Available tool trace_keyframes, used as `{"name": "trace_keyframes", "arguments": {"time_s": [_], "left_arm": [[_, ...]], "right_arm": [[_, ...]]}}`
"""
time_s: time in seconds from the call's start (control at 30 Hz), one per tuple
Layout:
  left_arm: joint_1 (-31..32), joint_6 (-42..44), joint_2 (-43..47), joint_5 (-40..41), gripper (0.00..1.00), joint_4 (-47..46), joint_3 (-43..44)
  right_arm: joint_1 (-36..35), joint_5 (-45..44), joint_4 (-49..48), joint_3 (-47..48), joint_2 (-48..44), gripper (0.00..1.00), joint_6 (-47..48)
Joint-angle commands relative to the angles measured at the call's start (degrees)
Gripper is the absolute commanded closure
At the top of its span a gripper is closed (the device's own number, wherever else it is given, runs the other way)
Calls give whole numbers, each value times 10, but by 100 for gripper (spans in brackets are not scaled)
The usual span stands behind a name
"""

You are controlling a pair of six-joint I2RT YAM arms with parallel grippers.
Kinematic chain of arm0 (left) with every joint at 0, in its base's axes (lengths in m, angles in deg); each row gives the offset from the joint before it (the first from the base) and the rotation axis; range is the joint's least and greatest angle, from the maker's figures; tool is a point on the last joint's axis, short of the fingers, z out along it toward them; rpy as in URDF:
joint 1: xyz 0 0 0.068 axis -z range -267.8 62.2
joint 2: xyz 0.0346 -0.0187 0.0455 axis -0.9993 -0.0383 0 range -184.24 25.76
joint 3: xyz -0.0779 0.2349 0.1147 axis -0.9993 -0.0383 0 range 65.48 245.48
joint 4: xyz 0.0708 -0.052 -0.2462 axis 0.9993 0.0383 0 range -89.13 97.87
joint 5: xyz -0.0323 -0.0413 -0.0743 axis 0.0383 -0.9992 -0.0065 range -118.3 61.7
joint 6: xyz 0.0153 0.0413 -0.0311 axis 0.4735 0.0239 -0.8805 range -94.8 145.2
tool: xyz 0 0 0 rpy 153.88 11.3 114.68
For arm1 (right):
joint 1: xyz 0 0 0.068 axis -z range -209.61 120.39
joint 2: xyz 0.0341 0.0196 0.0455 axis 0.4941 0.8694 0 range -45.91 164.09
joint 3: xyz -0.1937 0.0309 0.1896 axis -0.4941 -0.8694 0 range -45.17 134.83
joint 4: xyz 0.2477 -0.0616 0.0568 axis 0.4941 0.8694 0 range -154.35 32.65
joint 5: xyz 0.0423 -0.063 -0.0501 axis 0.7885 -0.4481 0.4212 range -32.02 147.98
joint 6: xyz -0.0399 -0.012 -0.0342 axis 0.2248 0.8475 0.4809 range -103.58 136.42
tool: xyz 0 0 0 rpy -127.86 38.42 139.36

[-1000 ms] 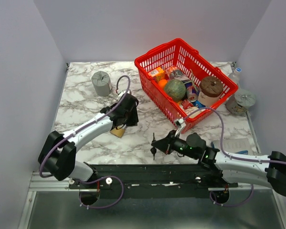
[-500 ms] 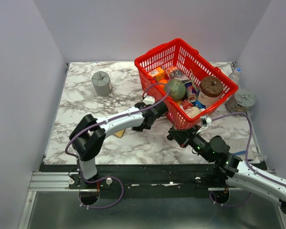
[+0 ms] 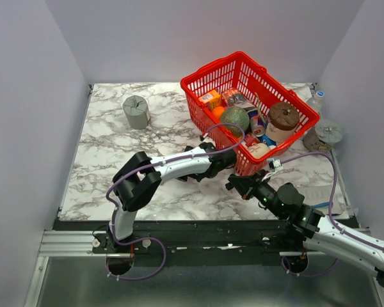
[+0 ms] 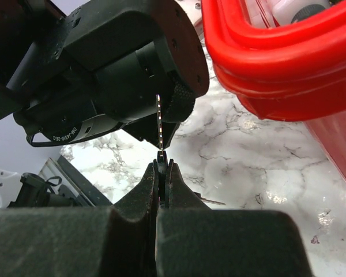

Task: Unlock with the key

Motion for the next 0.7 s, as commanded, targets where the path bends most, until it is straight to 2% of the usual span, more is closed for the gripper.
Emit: {"name": "trace_keyframes", "arguments": {"time_s": [0.0, 0.17, 0.37, 0.5, 0.67], "left_arm": [[-4, 25, 21, -25, 100, -55, -28], [-13, 41, 22, -103, 100, -143, -61], [-40, 41, 48, -211, 100, -260, -146], [-49, 40, 43, -248, 100, -289, -177], [-51, 37, 37, -268, 71, -300, -191]], "right_arm": [[1, -32, 8, -4, 3, 99, 10], [2, -29, 11, -3, 8, 99, 9], [2, -23, 16, 4, 12, 99, 11], [2, -21, 16, 5, 18, 99, 8], [1, -18, 15, 7, 25, 99, 5]]}}
